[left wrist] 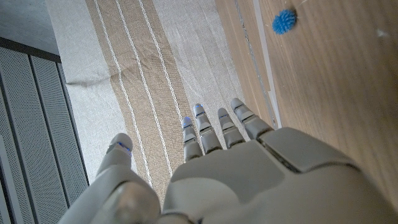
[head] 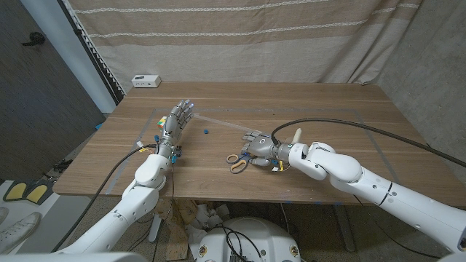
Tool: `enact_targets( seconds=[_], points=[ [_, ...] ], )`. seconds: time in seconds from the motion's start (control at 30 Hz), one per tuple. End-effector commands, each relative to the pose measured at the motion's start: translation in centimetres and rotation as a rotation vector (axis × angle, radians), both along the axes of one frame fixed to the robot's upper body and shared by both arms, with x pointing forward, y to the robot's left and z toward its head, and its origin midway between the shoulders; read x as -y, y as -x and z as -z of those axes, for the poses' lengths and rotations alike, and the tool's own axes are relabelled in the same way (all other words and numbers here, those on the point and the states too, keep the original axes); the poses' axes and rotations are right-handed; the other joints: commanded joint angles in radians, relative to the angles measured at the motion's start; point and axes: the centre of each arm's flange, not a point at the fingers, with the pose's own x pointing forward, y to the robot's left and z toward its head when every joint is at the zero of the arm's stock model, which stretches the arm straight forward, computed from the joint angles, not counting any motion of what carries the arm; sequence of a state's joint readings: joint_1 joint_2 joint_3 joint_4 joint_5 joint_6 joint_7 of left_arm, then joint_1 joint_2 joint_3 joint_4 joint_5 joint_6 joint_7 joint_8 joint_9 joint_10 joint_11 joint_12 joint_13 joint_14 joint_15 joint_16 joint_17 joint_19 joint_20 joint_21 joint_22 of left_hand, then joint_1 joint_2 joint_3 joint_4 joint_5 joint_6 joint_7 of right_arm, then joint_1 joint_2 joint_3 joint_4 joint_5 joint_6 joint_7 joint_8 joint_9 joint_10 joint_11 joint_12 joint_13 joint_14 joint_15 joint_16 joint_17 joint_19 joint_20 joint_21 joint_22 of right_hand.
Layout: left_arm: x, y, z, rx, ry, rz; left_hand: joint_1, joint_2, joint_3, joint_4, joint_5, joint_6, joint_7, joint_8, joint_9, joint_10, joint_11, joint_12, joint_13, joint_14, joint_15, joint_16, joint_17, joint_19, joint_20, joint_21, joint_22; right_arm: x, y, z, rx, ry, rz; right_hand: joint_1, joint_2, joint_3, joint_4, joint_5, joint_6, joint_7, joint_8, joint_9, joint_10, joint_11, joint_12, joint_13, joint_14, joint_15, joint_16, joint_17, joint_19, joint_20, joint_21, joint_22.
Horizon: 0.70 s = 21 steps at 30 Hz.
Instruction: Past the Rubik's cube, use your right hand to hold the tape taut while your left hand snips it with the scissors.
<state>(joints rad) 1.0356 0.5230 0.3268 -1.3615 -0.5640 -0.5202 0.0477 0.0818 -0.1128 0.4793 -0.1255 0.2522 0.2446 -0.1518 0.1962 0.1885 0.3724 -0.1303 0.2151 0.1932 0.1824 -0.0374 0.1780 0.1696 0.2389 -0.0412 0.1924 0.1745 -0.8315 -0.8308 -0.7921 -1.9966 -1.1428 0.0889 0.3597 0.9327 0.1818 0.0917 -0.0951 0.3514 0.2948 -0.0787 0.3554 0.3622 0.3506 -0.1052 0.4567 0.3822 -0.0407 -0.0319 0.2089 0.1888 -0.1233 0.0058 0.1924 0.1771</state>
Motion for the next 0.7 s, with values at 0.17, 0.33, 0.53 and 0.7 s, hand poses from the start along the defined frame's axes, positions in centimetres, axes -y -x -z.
enact_targets(
  seconds=[0.17,0.33,0.53,0.7],
  points=[
    [0.01,0.20,0.24,0.000,0.006,-0.002,-0.011,-0.005,-0.005,0.002,0.004,0.012,0.003,0.006,0.003,0.004,0.001,0.005,0.002,-0.002,-0.127,0.005,0.004,-0.005,-0.089,0.003,0.003,-0.07,-0.70,1.56,-0.025,0.013,0.004,0.005,-0.014,0.009,0.001,-0.005,0.013,-0.003,0.035,0.038,0.025,-0.005,0.036,0.034,0.031,-0.085,0.014,0.010,0.002,0.025,0.005,0.002],
    [0.04,0.20,0.33,0.001,0.009,-0.002,-0.012,-0.004,-0.006,0.002,0.004,0.012,0.002,0.006,0.003,0.004,0.001,0.005,0.002,-0.002,-0.126,0.004,0.004,-0.005,-0.088,0.003,0.003,0.09,-0.87,1.63,-0.019,-0.001,-0.007,0.010,-0.017,0.010,-0.001,-0.008,0.040,-0.019,0.071,0.067,0.060,-0.016,0.068,0.059,0.057,-0.098,0.023,0.016,0.015,0.030,0.010,0.002],
    [0.02,0.24,0.45,0.002,0.012,-0.002,-0.013,-0.004,-0.007,0.002,0.004,0.012,0.002,0.005,0.003,0.005,0.003,0.005,0.002,-0.003,-0.125,0.004,0.004,-0.005,-0.088,0.003,0.003,0.26,-0.95,1.75,-0.001,-0.036,-0.039,0.018,-0.018,0.008,-0.002,-0.010,0.077,-0.038,0.149,0.137,0.123,-0.049,0.136,0.118,0.110,-0.129,0.046,0.037,0.045,0.033,0.016,0.003],
    [0.06,0.29,0.53,0.000,0.012,-0.002,-0.014,-0.004,-0.008,0.003,0.004,0.011,0.002,0.005,0.002,0.004,0.002,0.004,0.003,-0.003,-0.124,0.004,0.005,-0.006,-0.086,0.003,0.003,0.40,-0.87,1.78,0.018,-0.067,-0.070,0.029,-0.019,0.003,-0.004,-0.008,0.097,-0.060,0.247,0.237,0.178,-0.087,0.221,0.204,0.167,-0.168,0.078,0.069,0.082,0.030,0.021,0.004]
  ],
)
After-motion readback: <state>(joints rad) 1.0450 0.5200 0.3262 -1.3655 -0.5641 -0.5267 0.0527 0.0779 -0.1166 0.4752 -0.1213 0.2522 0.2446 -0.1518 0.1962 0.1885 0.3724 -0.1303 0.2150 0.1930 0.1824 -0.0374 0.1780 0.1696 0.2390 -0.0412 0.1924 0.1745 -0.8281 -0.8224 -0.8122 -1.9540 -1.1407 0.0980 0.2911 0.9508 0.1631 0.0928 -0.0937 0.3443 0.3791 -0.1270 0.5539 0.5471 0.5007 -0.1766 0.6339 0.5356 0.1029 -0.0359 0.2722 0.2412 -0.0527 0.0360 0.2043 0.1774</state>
